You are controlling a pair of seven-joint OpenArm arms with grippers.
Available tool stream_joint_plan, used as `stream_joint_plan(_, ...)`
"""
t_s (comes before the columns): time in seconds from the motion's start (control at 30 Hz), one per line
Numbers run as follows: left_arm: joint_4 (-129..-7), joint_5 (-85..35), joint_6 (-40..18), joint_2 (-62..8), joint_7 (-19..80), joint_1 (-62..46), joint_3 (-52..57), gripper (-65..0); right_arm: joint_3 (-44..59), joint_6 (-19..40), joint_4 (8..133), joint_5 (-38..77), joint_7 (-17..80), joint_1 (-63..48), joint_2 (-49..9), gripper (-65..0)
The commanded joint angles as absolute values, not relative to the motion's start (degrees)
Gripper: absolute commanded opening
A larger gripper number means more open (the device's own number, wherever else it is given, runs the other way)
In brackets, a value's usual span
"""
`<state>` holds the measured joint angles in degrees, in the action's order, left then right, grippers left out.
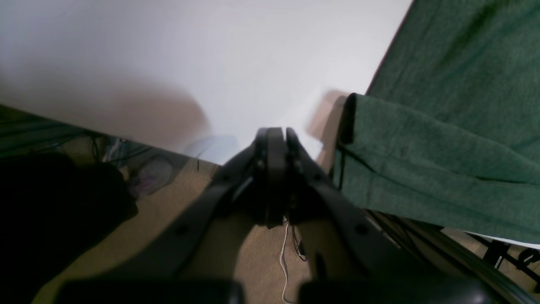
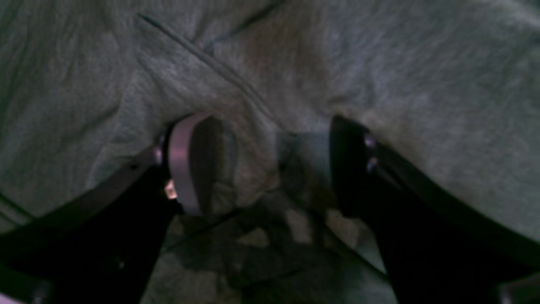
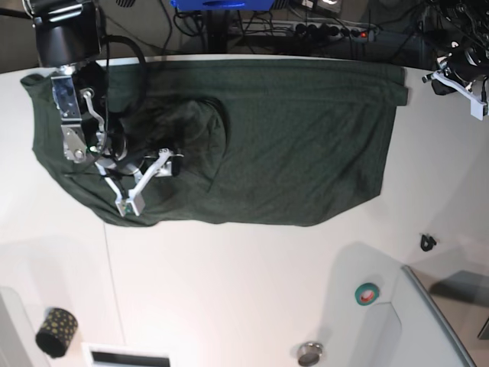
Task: Layout the t-shirt on the table in an organized manner, then fold the t-shirt properly
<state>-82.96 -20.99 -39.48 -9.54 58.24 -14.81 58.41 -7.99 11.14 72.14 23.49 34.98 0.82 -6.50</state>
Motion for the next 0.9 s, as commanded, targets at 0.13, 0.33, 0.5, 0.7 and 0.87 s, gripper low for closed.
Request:
stream_joint_plan(0.13, -83.56, -21.49, -40.0, -10.51, 57.54, -14.9, 58.59, -65.0, -7.96, 11.65, 81.8, 24.13, 34.51, -1.1, -6.73, -25.2)
stream_joint_plan(0.33, -83.56, -21.49, -40.0, -10.51, 57.54, -14.9, 58.59, -65.0, -8.13, 11.56, 80.31, 24.13, 34.59, -1.1, -6.29, -25.4)
stream_joint_plan(0.5, -82.77, -21.49, -40.0, -10.51, 57.54, -14.9, 58.59, -65.0, -8.13, 11.56, 77.05, 24.13, 34.42, -0.75, -6.29, -25.4)
stream_joint_plan(0.7, -78.81, -21.49, -40.0, -10.59, 57.54, -14.55, 58.59, -65.0, -8.13, 11.56, 76.88, 24.13, 34.33, -0.75, -6.2, -25.4)
stream_joint_plan(0.87, -79.43, -21.58, -40.0, -10.59, 57.54, -14.81, 58.59, -65.0, -8.13, 11.56, 75.56, 24.13, 34.24, -0.75, -6.2, -25.4)
